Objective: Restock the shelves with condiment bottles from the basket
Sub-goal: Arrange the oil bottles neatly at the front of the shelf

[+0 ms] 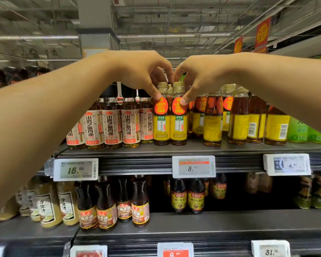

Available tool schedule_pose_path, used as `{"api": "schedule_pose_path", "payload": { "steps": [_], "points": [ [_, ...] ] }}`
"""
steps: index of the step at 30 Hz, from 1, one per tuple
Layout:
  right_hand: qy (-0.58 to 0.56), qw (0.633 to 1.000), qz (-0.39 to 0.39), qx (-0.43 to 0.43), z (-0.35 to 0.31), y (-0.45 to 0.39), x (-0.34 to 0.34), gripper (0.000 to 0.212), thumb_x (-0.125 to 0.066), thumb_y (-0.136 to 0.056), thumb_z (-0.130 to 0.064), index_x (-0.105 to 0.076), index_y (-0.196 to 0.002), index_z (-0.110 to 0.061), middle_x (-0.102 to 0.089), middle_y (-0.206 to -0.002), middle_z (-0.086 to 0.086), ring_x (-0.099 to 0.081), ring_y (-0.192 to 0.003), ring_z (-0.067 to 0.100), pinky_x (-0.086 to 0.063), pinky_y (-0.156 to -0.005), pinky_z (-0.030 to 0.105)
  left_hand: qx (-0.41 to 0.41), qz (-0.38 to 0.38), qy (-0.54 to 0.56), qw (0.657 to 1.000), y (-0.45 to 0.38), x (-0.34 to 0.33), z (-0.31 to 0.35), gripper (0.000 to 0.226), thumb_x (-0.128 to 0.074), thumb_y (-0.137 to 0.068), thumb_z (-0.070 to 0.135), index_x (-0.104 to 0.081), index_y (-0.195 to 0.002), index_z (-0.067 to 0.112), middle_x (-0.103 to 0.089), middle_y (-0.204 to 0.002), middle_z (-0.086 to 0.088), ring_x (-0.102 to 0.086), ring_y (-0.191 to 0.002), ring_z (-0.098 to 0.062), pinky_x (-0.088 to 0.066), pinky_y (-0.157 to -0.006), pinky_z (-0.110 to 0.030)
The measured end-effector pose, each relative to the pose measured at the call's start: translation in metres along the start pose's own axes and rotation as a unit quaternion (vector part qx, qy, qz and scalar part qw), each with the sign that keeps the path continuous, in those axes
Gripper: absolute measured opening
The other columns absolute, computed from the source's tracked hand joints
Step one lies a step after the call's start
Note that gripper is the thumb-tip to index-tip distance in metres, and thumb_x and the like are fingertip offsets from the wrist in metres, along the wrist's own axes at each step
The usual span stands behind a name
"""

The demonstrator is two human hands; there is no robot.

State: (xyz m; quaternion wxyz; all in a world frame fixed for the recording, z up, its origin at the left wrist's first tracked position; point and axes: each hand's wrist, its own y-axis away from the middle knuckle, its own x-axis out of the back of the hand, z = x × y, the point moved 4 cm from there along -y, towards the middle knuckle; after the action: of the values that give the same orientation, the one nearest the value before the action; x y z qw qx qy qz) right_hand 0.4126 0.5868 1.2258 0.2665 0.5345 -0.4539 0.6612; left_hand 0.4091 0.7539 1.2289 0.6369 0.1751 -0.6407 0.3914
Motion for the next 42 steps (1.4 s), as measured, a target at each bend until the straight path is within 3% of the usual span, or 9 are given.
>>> {"api": "schedule_pose_path", "payload": {
  "steps": [3, 6, 10, 13, 20, 29, 34, 38, 42],
  "points": [
    [-0.007, 1.000, -0.007, 0.004, -0.003, 0.010, 0.007, 0.085, -0.086, -0.070, -0.052, -0.048, -0.143, -0.031, -0.071, -0.093, -0.019, -0.068, -0.091, 0.004, -0.057, -0.082, 0.035, 0.009, 0.008, -0.019, 1.000, 0.006, 0.003, 0.004, 0.052, -0.085, -0.078, 0.029, -0.060, -0.122, 0.037, -0.069, -0.115, 0.016, -0.064, -0.104, 0.003, -0.047, -0.084, -0.021],
    [0.001, 0.998, 0.056, 0.017, 0.004, 0.033, 0.028, 0.072, -0.083, -0.072, -0.057, -0.053, -0.135, -0.037, -0.070, -0.111, -0.017, -0.066, -0.101, 0.004, -0.054, -0.088, 0.034, -0.012, 0.099, -0.043, 0.994, 0.016, 0.013, 0.019, 0.048, -0.079, -0.082, 0.042, -0.060, -0.125, 0.037, -0.066, -0.116, 0.018, -0.061, -0.109, 0.005, -0.045, -0.085, -0.018],
    [-0.013, 0.988, 0.151, 0.007, 0.026, 0.081, 0.046, 0.051, -0.076, -0.078, -0.062, -0.062, -0.122, -0.041, -0.068, -0.111, -0.016, -0.063, -0.097, -0.007, -0.053, -0.082, 0.027, -0.047, 0.264, 0.011, 0.963, 0.027, -0.001, 0.056, 0.028, -0.073, -0.086, 0.045, -0.065, -0.112, 0.037, -0.070, -0.100, 0.017, -0.065, -0.092, 0.008, -0.051, -0.078, -0.019],
    [-0.018, 0.975, 0.217, -0.032, 0.045, 0.108, 0.035, 0.037, -0.074, -0.083, -0.055, -0.063, -0.116, -0.041, -0.066, -0.107, -0.016, -0.063, -0.094, -0.004, -0.048, -0.071, 0.021, -0.038, 0.313, 0.055, 0.947, 0.018, -0.036, 0.086, 0.032, -0.073, -0.083, 0.045, -0.065, -0.112, 0.033, -0.069, -0.097, 0.015, -0.065, -0.088, 0.002, -0.052, -0.075, -0.021],
    [0.083, 0.963, 0.250, -0.060, 0.065, 0.115, -0.003, 0.053, -0.066, -0.090, -0.055, -0.057, -0.135, -0.031, -0.065, -0.131, 0.000, -0.059, -0.123, 0.021, -0.043, -0.089, 0.029, 0.006, 0.316, -0.053, 0.947, -0.033, -0.075, 0.109, 0.058, -0.065, -0.088, 0.055, -0.054, -0.134, 0.023, -0.058, -0.127, -0.007, -0.053, -0.121, -0.026, -0.040, -0.087, -0.032],
    [0.098, 0.978, 0.168, -0.071, 0.075, 0.096, -0.005, 0.049, -0.077, -0.082, -0.053, -0.066, -0.123, -0.028, -0.065, -0.129, 0.003, -0.060, -0.119, 0.024, -0.051, -0.087, 0.035, 0.039, 0.249, -0.074, 0.965, -0.051, -0.064, 0.104, 0.056, -0.082, -0.075, 0.055, -0.068, -0.115, 0.018, -0.068, -0.110, -0.004, -0.054, -0.093, -0.017, -0.041, -0.070, -0.031],
    [0.051, 0.983, 0.168, -0.056, 0.079, 0.095, -0.004, 0.046, -0.081, -0.078, -0.054, -0.065, -0.118, -0.037, -0.060, -0.136, -0.001, -0.055, -0.126, 0.024, -0.047, -0.093, 0.036, 0.024, 0.187, -0.085, 0.978, -0.051, -0.052, 0.100, 0.060, -0.082, -0.075, 0.054, -0.068, -0.125, 0.023, -0.069, -0.117, -0.004, -0.061, -0.098, -0.020, -0.043, -0.073, -0.030],
    [0.008, 0.984, 0.171, -0.039, 0.076, 0.094, -0.005, 0.045, -0.081, -0.077, -0.054, -0.064, -0.117, -0.042, -0.059, -0.140, -0.004, -0.054, -0.130, 0.022, -0.045, -0.096, 0.036, 0.020, 0.162, -0.103, 0.981, -0.049, -0.043, 0.093, 0.059, -0.082, -0.075, 0.055, -0.069, -0.125, 0.027, -0.065, -0.102, 0.006, -0.059, -0.089, -0.016, -0.037, -0.058, -0.021],
    [-0.025, 0.984, 0.175, -0.022, 0.072, 0.094, -0.007, 0.046, -0.081, -0.077, -0.054, -0.063, -0.118, -0.043, -0.061, -0.136, -0.007, -0.054, -0.128, 0.016, -0.040, -0.090, 0.031, 0.019, 0.138, -0.138, 0.981, -0.049, -0.035, 0.085, 0.059, -0.082, -0.074, 0.056, -0.069, -0.125, 0.028, -0.059, -0.095, 0.009, -0.056, -0.088, -0.016, -0.040, -0.073, -0.028]
  ]
}}
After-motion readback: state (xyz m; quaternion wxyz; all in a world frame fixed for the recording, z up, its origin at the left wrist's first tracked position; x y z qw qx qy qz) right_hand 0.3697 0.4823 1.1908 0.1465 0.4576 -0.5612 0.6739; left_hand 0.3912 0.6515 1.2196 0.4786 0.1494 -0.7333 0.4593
